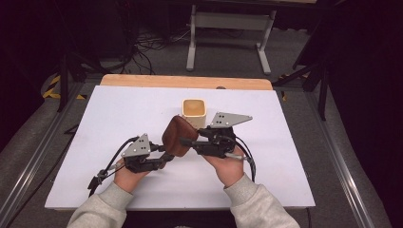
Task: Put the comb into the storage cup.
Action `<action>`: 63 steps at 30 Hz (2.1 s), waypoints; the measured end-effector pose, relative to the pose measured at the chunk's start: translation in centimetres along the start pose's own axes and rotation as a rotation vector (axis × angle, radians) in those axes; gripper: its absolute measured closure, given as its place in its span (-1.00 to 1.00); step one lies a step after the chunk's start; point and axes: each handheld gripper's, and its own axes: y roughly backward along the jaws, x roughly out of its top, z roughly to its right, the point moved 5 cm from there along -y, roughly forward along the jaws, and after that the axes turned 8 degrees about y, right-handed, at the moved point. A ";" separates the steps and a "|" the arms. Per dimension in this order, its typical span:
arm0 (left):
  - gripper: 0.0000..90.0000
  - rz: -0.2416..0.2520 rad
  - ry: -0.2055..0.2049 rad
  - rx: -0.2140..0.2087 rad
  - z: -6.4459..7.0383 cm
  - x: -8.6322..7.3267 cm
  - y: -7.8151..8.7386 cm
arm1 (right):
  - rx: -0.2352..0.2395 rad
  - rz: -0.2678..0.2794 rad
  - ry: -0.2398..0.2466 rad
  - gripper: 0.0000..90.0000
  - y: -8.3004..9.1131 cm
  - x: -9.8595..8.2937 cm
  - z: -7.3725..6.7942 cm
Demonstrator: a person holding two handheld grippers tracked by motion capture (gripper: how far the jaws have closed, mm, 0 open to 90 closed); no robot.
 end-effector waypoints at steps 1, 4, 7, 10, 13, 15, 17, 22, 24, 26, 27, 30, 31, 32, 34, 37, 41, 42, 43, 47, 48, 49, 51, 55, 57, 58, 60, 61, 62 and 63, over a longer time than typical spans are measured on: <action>0.27 0.008 -0.003 -0.001 0.0 0.1 0.1 | -0.001 0.002 0.003 0.36 0.0 0.1 0.0; -0.17 0.029 -0.001 0.007 -0.1 0.2 0.3 | 0.000 0.002 0.010 0.36 0.1 0.4 0.0; -0.38 0.063 0.005 0.003 -0.3 0.6 0.7 | -0.006 0.009 0.017 0.36 0.4 1.0 0.1; -0.75 0.081 0.024 0.008 -0.6 0.7 1.0 | -0.013 0.010 0.027 0.36 0.8 1.7 0.3; -0.91 0.073 0.057 0.003 -1.0 0.7 1.3 | -0.019 0.015 0.040 0.36 1.2 2.5 0.5; -0.96 0.069 0.062 0.015 -1.3 0.6 1.6 | -0.026 0.015 0.049 0.36 1.5 3.0 0.7; -0.99 0.065 0.072 0.026 -1.5 0.5 1.9 | -0.033 0.017 0.056 0.36 1.8 3.4 0.9; -0.99 0.065 0.080 0.052 -2.0 0.0 2.8 | -0.055 0.023 0.067 0.36 2.5 4.5 1.6; -0.99 0.069 0.086 0.052 -2.1 -0.1 3.1 | -0.062 0.024 0.071 0.36 2.7 5.0 1.8; -0.99 0.071 0.092 0.060 -2.3 -0.3 3.5 | -0.067 0.026 0.077 0.36 2.9 5.5 2.0; -0.99 0.076 0.094 0.064 -2.4 -0.4 3.7 | -0.071 0.025 0.079 0.36 3.0 5.7 2.2; -0.99 0.075 0.098 0.073 -2.5 -0.7 4.1 | -0.085 0.027 0.085 0.36 3.2 6.4 2.6; -0.99 0.078 0.101 0.072 -2.5 -0.9 4.3 | -0.088 0.027 0.086 0.36 3.3 6.5 2.7; -0.99 0.080 0.104 0.077 -2.6 -1.0 4.4 | -0.090 0.031 0.086 0.36 3.4 6.7 2.8; -0.99 0.079 0.108 0.082 -2.7 -1.2 4.7 | -0.098 0.033 0.090 0.36 3.5 7.1 3.0; -0.99 0.085 0.113 0.091 -2.9 -1.5 5.1 | -0.113 0.031 0.094 0.36 3.7 7.6 3.5; -0.99 0.088 0.124 0.102 -3.2 -1.8 5.5 | -0.135 0.034 0.103 0.36 4.0 8.4 4.0; -0.99 0.086 0.120 0.110 -3.3 -1.9 5.6 | -0.140 0.035 0.106 0.36 4.0 8.6 4.1; -0.99 0.082 0.122 0.112 -3.4 -2.0 5.7 | -0.145 0.035 0.109 0.36 4.1 8.8 4.2; -0.99 0.084 0.128 0.118 -3.6 -2.1 5.9 | -0.171 0.036 0.116 0.36 4.2 9.5 4.9; -0.99 0.085 0.131 0.119 -3.6 -2.1 6.0 | -0.179 0.038 0.115 0.36 4.2 9.7 5.1; -0.99 0.084 0.131 0.119 -3.7 -2.1 6.0 | -0.183 0.039 0.116 0.36 4.2 9.8 5.2; -0.99 0.085 0.132 0.120 -3.7 -2.1 6.0 | -0.196 0.041 0.110 0.36 4.2 10.0 5.6; -0.99 0.086 0.132 0.127 -3.8 -2.1 6.1 | -0.231 0.046 0.108 0.36 4.4 10.4 6.5; -0.99 0.087 0.139 0.126 -3.9 -2.2 6.3 | -0.246 0.049 0.100 0.36 4.6 10.5 7.0; -0.99 0.089 0.142 0.128 -4.0 -2.2 6.3 | -0.254 0.050 0.098 0.36 4.7 10.5 7.2; -0.99 0.091 0.143 0.129 -4.1 -2.2 6.4 | -0.276 0.051 0.099 0.36 4.8 10.5 7.6; -0.99 0.091 0.144 0.130 -4.1 -2.2 6.4 | -0.285 0.050 0.098 0.36 4.9 10.5 7.8; -0.99 0.090 0.145 0.129 -4.1 -2.2 6.4 | -0.290 0.051 0.094 0.36 5.0 10.5 8.0; -0.99 0.088 0.145 0.129 -4.1 -2.2 6.4 | -0.297 0.052 0.090 0.36 5.0 10.4 8.2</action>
